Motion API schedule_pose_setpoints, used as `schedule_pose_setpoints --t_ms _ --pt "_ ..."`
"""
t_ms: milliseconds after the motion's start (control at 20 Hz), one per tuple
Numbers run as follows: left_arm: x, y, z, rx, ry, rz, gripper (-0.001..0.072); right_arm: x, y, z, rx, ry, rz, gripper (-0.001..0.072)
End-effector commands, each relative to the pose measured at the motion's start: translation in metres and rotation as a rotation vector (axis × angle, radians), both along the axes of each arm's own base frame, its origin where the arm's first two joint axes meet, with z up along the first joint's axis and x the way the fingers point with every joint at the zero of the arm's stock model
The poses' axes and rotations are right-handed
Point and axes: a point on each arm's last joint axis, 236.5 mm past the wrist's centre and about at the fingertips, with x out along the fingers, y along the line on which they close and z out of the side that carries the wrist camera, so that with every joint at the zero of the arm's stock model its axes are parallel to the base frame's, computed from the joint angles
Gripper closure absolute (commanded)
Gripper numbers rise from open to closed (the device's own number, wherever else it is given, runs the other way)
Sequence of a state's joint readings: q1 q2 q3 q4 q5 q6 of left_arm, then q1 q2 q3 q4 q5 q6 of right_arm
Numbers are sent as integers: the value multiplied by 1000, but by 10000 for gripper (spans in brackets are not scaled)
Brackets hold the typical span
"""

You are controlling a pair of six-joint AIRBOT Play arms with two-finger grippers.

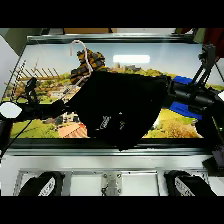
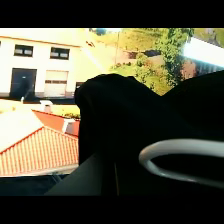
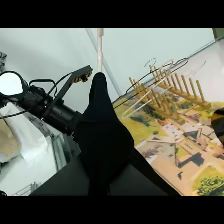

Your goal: Fold the clothes and pants, and hang the long-sleeved shirts on hangers.

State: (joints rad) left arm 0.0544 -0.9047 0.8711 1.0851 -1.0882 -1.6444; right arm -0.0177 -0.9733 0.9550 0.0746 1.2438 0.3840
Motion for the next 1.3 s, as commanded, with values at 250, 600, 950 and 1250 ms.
schedule_pose_setpoints --t_ms 250,600,950,1250 --pt "6 11 82 107 -120 -90 688 -7 -19 -42 -164 -62 24 698" --pt "-13 -42 182 113 -291 -275 688 -7 -31 -60 31 -48 -29 698" --pt "-15 -60 222 345 -288 -378 689 -19 -7 -48 123 -126 16 698" --pt "-6 -65 234 437 -259 -398 688 -30 0 -13 279 -186 46 698"
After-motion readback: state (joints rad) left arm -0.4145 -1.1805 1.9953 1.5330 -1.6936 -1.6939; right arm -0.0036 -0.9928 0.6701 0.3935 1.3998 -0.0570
